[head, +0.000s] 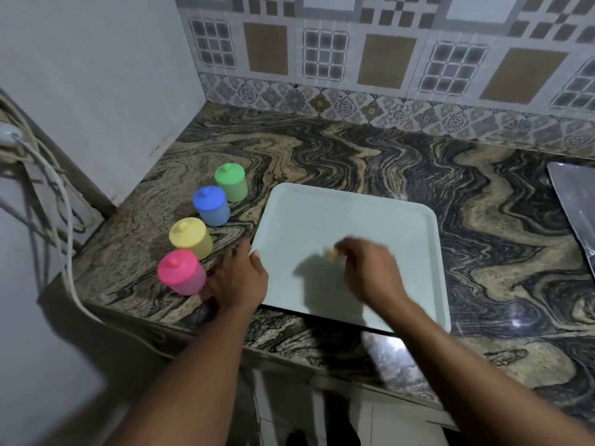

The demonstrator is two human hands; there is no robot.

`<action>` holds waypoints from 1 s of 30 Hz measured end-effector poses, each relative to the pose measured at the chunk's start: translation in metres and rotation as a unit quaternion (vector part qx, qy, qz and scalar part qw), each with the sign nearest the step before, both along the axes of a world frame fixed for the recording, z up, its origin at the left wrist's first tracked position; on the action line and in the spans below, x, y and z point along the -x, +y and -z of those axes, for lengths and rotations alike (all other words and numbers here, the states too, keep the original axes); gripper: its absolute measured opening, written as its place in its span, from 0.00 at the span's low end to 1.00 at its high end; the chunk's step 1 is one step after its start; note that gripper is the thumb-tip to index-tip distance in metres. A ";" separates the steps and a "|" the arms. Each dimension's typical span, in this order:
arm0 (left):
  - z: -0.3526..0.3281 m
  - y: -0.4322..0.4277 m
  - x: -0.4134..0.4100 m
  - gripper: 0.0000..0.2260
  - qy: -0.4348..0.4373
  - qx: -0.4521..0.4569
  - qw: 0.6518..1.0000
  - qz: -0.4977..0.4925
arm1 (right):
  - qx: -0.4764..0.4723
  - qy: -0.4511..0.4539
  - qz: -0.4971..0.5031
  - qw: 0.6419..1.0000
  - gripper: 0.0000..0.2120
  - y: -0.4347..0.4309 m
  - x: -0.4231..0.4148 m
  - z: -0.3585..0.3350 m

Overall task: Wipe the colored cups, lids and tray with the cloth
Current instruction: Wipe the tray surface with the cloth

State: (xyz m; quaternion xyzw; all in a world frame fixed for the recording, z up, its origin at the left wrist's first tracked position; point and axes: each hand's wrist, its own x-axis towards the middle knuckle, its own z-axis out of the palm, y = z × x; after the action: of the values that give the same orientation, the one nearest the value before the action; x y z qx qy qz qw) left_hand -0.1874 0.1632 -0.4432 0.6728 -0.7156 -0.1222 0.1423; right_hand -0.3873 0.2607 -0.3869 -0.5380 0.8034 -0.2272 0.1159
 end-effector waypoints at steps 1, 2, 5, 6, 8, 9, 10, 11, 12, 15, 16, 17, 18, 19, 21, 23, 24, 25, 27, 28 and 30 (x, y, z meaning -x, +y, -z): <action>0.000 0.000 0.000 0.07 0.006 0.002 1.000 -0.004 | 0.013 0.006 0.034 0.999 0.20 -0.024 0.015 0.000; -0.001 0.001 0.001 0.06 0.015 0.004 1.000 -0.007 | 0.004 0.014 0.048 0.999 0.22 -0.044 0.026 0.002; -0.001 0.003 0.001 0.04 0.043 0.006 0.999 -0.022 | -0.084 0.037 0.030 0.995 0.20 -0.076 0.031 0.025; -0.001 0.002 0.000 0.05 0.053 0.006 0.998 -0.026 | -0.094 0.047 0.022 0.994 0.17 -0.071 0.022 0.033; 0.000 0.002 0.001 0.04 0.062 0.010 0.998 -0.028 | -0.073 0.068 -0.009 0.995 0.13 -0.042 -0.005 0.045; 0.000 0.002 0.001 0.03 0.065 0.011 0.997 -0.032 | -0.046 0.081 -0.039 0.995 0.11 -0.022 -0.022 0.044; 0.001 0.002 0.000 0.03 0.072 0.012 0.997 -0.039 | -0.040 0.093 -0.084 0.991 0.11 -0.003 -0.039 0.041; 0.002 0.002 0.000 0.03 0.081 0.011 0.996 -0.044 | -0.044 0.098 -0.134 0.985 0.13 0.015 -0.051 0.036; 0.003 0.003 0.000 0.02 0.093 0.009 0.994 -0.048 | -0.063 0.091 -0.174 0.979 0.16 0.028 -0.057 0.032; 0.004 0.003 -0.002 0.02 0.114 0.016 0.992 -0.057 | -0.077 -0.002 -0.164 0.984 0.20 0.014 -0.043 0.010; 0.005 0.004 -0.002 0.02 0.116 0.021 0.991 -0.059 | -0.044 -0.019 -0.125 0.991 0.18 -0.006 -0.035 0.003; 0.006 0.004 -0.003 0.02 0.118 0.024 0.991 -0.061 | -0.001 -0.021 -0.084 0.996 0.18 -0.033 -0.026 0.000; 0.007 0.004 -0.003 0.02 0.120 0.027 0.991 -0.062 | 0.026 -0.019 -0.042 0.999 0.19 -0.064 -0.016 -0.001; 0.008 0.005 -0.003 0.02 0.123 0.028 0.990 -0.059 | 0.030 -0.017 -0.012 0.999 0.21 -0.095 -0.007 0.000; 0.009 0.004 -0.004 0.03 0.131 0.034 0.989 -0.053 | -0.003 -0.008 -0.017 1.000 0.23 -0.144 0.000 0.008; 0.011 0.003 -0.004 0.03 0.135 0.035 0.989 -0.052 | -0.061 0.035 -0.060 0.996 0.20 -0.164 -0.008 0.023; 0.012 0.003 -0.004 0.02 0.135 0.037 0.989 -0.053 | -0.073 0.062 -0.074 0.993 0.18 -0.163 -0.018 0.031; 0.012 0.002 -0.004 0.02 0.132 0.038 0.989 -0.055 | -0.064 0.083 -0.085 0.991 0.17 -0.155 -0.029 0.039; 0.011 0.001 -0.004 0.03 0.121 0.035 0.991 -0.056 | -0.020 0.078 -0.125 0.989 0.18 -0.125 -0.051 0.053; 0.011 0.001 -0.004 0.03 0.118 0.031 0.991 -0.057 | -0.001 0.060 -0.160 0.985 0.18 -0.105 -0.060 0.055; 0.011 0.001 -0.004 0.03 0.123 0.025 0.990 -0.061 | 0.035 0.030 -0.237 0.971 0.17 -0.068 -0.067 0.056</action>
State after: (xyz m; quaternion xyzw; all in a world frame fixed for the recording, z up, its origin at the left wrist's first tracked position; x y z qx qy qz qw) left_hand -0.1831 0.1640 -0.4542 0.6913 -0.6530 -0.1775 0.2534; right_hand -0.3204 0.1922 -0.4433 -0.7230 0.6481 -0.2047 0.1236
